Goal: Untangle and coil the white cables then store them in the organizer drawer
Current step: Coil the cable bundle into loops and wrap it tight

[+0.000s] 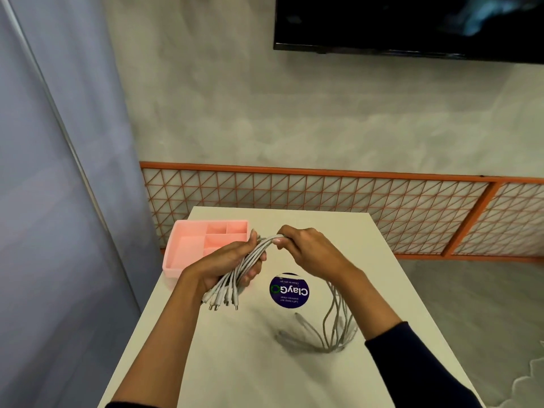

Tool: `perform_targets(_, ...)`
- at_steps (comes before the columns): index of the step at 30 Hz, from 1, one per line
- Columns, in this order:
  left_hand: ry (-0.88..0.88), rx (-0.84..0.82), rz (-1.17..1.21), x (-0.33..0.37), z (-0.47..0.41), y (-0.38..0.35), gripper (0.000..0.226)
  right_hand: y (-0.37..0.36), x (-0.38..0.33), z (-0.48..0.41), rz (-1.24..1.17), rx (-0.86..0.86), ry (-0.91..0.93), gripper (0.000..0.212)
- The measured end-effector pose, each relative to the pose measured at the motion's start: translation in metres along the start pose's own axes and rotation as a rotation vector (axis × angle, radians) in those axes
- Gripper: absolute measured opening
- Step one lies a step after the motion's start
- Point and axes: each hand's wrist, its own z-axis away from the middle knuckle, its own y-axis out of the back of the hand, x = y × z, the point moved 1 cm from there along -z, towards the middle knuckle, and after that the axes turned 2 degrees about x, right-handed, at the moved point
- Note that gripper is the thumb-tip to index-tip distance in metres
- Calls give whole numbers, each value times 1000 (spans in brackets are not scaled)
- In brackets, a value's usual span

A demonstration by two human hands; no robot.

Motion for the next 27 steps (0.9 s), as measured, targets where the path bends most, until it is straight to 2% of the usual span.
perform_targets(4, 12, -199, 283, 1, 4, -5, 53, 22, -7, -12, -86, -219, 0, 35)
perform_targets(8, 25, -703, 545, 8, 0, -12, 43, 33, -8, -20, -321, -210, -25, 32)
perform_targets(9, 49, -779, 628, 9, 0, -14, 44, 34, -6, -20, -392, -191, -50, 38)
perform_targets(12, 93, -802, 669, 10, 0, -18, 47, 32, 2, -19, -423, -166, -83, 54)
perform_targets(16, 101, -839, 677, 5, -3, -13, 48, 28, -2, -13, -514, -388, -87, 32)
perform_targets(18, 111, -856, 662, 2, -5, -13, 48, 29, -3, -8, -552, -498, -109, 29)
perform_targets(21, 56, -781, 595, 3, -5, -16, 47, 27, 0, -6, -552, -509, -119, 37)
perform_targets(22, 30, -679, 502, 5, -4, -15, 47, 25, 0, -7, -535, -484, -133, 39)
perform_targets(25, -62, -204, 136, 10, 5, -12, 60, 24, 5, -14, -481, -428, -164, 45)
perform_targets(27, -138, -17, -38, 15, 7, -13, 61, 26, 8, -16, -459, -410, -208, 47)
